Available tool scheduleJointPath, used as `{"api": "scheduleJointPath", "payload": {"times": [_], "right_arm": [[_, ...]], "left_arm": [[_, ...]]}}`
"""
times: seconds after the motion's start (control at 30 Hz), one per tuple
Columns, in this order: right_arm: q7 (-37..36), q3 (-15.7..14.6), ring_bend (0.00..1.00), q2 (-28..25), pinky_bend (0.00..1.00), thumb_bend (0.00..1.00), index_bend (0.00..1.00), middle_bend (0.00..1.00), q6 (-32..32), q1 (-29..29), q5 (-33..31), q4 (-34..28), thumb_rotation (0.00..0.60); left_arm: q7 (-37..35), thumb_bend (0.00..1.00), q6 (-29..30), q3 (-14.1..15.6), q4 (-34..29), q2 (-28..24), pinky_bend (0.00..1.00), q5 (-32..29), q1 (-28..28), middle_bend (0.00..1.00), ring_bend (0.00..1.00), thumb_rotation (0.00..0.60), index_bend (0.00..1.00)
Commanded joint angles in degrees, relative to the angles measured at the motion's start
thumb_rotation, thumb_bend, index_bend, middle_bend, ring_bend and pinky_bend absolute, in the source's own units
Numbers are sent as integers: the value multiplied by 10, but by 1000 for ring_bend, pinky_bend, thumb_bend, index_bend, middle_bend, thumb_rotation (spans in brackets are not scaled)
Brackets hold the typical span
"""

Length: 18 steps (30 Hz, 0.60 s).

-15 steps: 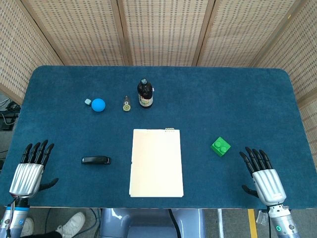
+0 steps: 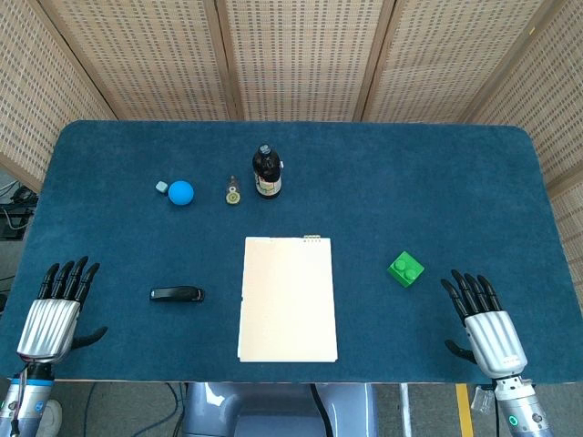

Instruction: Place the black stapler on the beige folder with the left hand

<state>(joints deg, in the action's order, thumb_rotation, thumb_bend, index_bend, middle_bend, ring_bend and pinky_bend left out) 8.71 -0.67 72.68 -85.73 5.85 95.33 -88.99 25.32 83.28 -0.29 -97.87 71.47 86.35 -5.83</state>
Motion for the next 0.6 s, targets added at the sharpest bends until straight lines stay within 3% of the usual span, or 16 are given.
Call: {"api": "scheduleJointPath", "payload": {"times": [0.03, 0.37, 0.5, 0.6], "right_arm": [[-1, 1, 0, 0, 0, 134, 0, 0, 0, 0, -2, 0, 600], [-5, 1, 0, -3, 0, 134, 0, 0, -3, -1, -1, -1, 600], [-4, 1, 0, -3, 0, 134, 0, 0, -1, -1, -3, -1, 600], [-1, 0, 0, -2, 0, 134, 0, 0, -1, -1, -2, -2, 600]], "left_arm": [[1, 149, -4, -1, 2, 1, 0, -3, -2, 0, 0, 600, 0], [10, 153, -20, -6, 5, 6, 3, -23, -9, 0, 0, 600, 0], [16, 153, -32, -19, 13, 18, 139, -41, -20, 0, 3, 600, 43], [23, 154, -55, -34, 29, 35, 178, -59, -39, 0, 40, 600, 104]]}}
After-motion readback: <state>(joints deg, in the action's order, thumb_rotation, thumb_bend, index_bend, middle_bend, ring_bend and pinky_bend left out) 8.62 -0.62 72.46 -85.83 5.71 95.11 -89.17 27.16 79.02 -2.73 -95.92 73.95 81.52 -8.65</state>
